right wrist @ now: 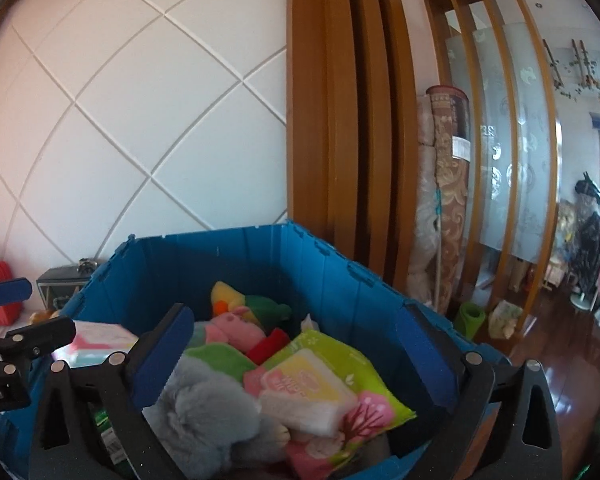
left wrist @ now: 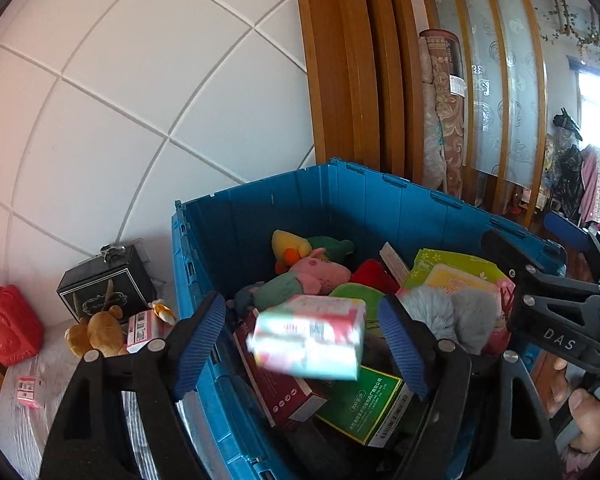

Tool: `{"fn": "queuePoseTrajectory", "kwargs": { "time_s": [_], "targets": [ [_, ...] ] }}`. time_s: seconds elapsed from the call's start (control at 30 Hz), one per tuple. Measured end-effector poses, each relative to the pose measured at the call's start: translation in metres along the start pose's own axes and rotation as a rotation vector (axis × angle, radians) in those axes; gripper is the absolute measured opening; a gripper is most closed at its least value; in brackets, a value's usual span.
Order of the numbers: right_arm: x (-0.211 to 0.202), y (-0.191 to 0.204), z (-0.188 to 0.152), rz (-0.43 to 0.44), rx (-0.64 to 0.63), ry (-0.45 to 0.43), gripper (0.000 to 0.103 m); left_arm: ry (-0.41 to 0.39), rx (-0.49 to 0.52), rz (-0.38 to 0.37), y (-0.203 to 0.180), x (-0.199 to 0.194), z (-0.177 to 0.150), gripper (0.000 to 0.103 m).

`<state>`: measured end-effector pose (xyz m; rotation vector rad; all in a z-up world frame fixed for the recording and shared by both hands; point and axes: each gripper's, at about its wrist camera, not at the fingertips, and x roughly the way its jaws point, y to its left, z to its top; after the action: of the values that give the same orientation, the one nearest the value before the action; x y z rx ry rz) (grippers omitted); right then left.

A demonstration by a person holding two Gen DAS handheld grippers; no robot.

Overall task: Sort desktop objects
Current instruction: 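Open both grippers to drop the Kotex pack and white box into the crate, then move both grippers back toward the bed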

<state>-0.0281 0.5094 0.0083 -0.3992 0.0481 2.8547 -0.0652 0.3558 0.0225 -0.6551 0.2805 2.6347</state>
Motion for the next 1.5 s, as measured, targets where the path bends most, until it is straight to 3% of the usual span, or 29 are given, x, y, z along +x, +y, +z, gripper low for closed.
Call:
{"fn": "queuePoseTrajectory", "kwargs": {
  "time_s": [0.47, 0.7, 0.83, 0.93, 1.17, 1.5],
  "targets": [
    [-0.019, 0.005, -0.008, -0.012, -0.033, 0.022, 0.103, -0.015, -0.056, -0.011, 0.01, -0.016, -0.012, 0.079],
    [-0.029, 0.02, -0.007, 0.012, -0.047, 0.016, 0.103, -0.098, -0.104, 0.078, 0.035, -0.043, -0.024, 0.079],
    [-0.039, 0.041, -0.004, 0.048, -0.068, -0.006, 0.103, -0.215, -0.194, 0.171, 0.072, -0.071, -0.038, 0.079],
    [-0.046, 0.061, -0.002, 0.081, -0.081, -0.021, 0.103, -0.258, -0.238, 0.207, 0.099, -0.083, -0.052, 0.079],
    [-0.059, 0.134, 0.001, 0.196, -0.116, -0.029, 0.103, -0.069, -0.268, 0.254, 0.173, -0.073, -0.086, 0.079],
    [-0.055, 0.261, -0.01, 0.345, -0.132, 0.023, 0.103, 0.047, -0.33, 0.311, 0.296, -0.068, -0.143, 0.079]
  ]
}}
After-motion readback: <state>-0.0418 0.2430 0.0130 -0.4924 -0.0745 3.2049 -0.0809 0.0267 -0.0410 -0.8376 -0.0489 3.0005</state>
